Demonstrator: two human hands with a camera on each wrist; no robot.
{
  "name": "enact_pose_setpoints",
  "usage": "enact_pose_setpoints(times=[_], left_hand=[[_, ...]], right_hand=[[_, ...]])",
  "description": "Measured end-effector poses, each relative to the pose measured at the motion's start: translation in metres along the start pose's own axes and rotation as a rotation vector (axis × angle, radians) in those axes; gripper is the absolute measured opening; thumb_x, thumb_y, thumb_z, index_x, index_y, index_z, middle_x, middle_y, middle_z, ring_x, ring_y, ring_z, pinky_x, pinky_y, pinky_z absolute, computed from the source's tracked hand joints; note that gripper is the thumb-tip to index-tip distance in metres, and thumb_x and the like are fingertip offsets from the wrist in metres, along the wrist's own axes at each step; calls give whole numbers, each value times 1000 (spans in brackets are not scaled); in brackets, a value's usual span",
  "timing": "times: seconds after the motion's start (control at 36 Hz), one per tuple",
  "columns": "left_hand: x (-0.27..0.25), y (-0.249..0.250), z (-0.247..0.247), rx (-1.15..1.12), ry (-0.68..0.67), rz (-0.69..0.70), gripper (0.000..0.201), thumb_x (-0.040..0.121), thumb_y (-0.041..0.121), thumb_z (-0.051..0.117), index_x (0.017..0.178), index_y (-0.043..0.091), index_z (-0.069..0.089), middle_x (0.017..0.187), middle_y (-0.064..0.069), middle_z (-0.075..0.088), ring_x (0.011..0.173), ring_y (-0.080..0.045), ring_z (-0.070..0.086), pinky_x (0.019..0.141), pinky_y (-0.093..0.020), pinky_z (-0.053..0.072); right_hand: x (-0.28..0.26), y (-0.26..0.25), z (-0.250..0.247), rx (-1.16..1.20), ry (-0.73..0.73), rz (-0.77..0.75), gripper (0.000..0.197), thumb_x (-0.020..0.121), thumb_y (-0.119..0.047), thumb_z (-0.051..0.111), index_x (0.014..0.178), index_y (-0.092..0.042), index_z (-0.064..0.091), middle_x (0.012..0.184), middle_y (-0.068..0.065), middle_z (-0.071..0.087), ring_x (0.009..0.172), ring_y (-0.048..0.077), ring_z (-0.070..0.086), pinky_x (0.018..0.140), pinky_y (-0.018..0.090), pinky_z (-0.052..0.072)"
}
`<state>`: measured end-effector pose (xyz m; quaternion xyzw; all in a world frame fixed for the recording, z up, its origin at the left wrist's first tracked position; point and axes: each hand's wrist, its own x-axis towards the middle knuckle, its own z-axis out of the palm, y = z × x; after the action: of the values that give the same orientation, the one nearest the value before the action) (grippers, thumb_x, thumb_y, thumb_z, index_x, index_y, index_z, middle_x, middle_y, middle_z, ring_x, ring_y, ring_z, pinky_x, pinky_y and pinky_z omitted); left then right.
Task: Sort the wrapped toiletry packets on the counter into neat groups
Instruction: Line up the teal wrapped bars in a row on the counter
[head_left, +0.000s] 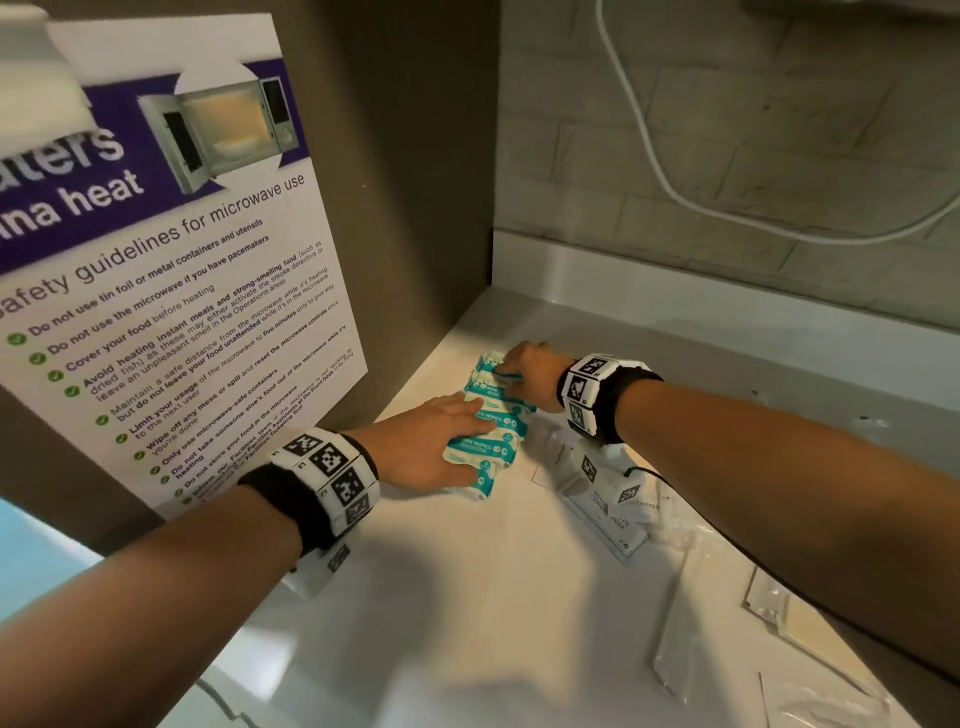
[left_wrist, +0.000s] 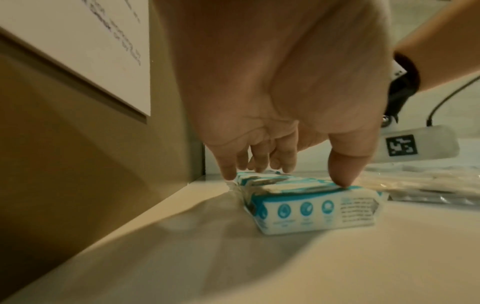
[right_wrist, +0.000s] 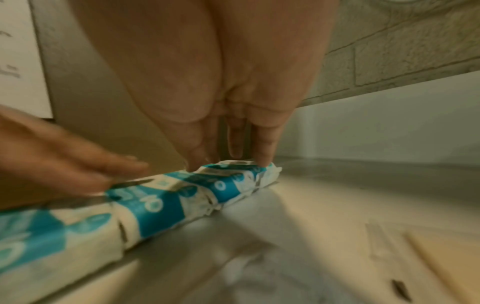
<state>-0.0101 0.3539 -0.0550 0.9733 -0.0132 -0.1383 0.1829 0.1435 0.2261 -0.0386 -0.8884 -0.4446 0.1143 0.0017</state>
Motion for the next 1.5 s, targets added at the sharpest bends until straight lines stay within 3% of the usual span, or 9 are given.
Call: enact_pose_setpoints(times=[0.11,0.19,0.36,0.69,0.81,0.92,1.11,1.39,1.5], left_hand=[[-11,-5,-2,-42,172,-36,61,88,33,65,143,23,43,151,0,36,136,-16,32,117,-32,26],[-21,-9,0,-105,266,-121,49,87,31,68,131,19,50,131,1,47,114,-7,43,100,-26,43],[-32,-15,9,-138,176,-314,51,89,44,65,126,12,51,120,-6,53,100,-14,54,86,-27,48],[-30,-10,11,-197,181,-351,48,89,38,66,118,1,59,113,-15,67,95,-21,61,80,-24,45],[-32,-8,9,-205,170,-351,46,90,38,65,119,2,59,111,-16,67,87,-17,57,86,-30,49],[-35,-2,5,-168,152,-277,16,93,34,62,94,19,57,98,-5,67,88,-16,61,85,-31,53],[-36,3,1,-94,133,-237,42,95,34,59,132,14,56,115,-5,68,89,-13,58,84,-25,51],[-34,6,-2,-73,98,-255,46,96,34,58,135,12,52,123,-7,65,96,-16,60,85,-24,49],[-31,7,-3,-54,79,-276,48,96,34,58,138,13,49,129,-6,62,108,-19,62,86,-23,47]], right_hand=[[-11,-4,2,43,49,-70,44,94,-32,56,134,-15,55,135,12,52,123,29,48,106,41,38],[-22,-8,6,51,44,-120,45,95,-37,53,134,-15,55,131,10,56,117,26,53,102,39,43],[-40,-20,20,60,-20,-163,43,92,-41,56,127,-16,61,121,5,58,111,22,53,99,38,45],[-45,-39,30,101,21,-23,34,92,-32,60,114,-8,66,117,12,55,102,28,59,89,35,51],[-45,-39,29,95,20,-25,37,93,-33,58,121,-10,64,118,11,54,103,28,58,88,34,50],[-43,-39,27,78,10,-43,37,93,-34,58,122,-12,64,118,11,55,103,27,58,89,34,50],[-44,-38,25,39,4,-75,39,93,-36,56,125,-14,63,118,9,56,105,25,57,91,36,50],[-41,-37,22,-20,-68,-109,39,96,-36,52,127,-14,60,106,6,53,105,25,55,88,33,46],[-43,-35,24,-8,-75,-102,42,95,-32,52,133,-14,56,117,9,55,109,25,54,93,35,47]])
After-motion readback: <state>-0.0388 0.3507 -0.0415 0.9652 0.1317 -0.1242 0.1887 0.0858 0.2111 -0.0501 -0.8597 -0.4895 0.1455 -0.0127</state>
